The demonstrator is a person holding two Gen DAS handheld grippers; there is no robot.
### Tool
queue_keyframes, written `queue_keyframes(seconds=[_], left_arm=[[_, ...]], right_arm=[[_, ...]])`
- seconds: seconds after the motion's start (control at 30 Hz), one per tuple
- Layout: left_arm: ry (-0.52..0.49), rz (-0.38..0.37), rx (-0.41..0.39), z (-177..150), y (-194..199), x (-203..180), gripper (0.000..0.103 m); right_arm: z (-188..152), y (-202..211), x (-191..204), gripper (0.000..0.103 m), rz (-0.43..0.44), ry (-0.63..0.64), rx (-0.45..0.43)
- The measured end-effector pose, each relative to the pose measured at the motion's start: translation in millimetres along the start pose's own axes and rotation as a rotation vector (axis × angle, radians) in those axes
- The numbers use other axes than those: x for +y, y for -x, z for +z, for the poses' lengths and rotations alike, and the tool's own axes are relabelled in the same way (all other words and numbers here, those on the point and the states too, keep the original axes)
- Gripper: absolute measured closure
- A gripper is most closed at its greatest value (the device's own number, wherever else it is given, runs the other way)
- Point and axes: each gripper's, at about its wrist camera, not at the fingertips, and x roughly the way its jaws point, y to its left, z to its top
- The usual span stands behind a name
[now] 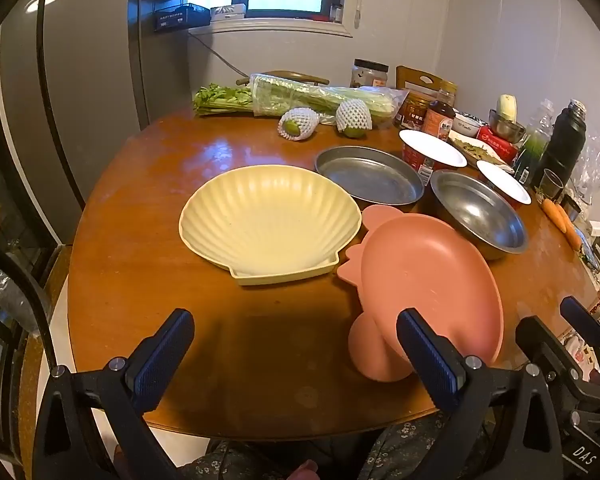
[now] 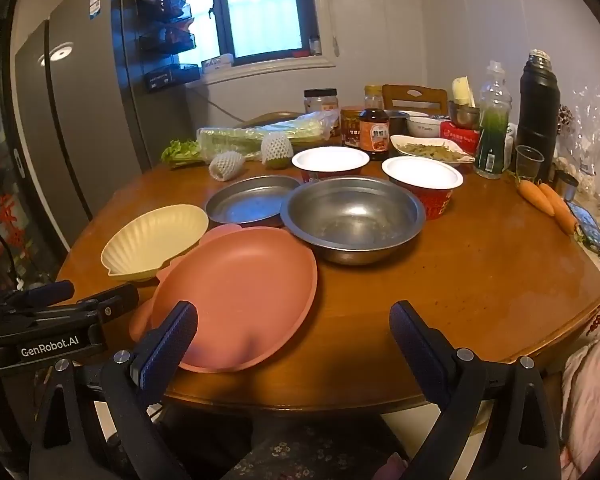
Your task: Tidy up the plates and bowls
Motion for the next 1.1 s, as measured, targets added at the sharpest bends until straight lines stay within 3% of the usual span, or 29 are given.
queue_keyframes(seconds=[1.1], left_arm=[[0.004, -0.004, 0.004, 6.1, -3.1, 16.7, 0.001]], right_arm=[[-2.2, -2.0, -0.4, 0.006, 0.0, -0.003, 0.013]])
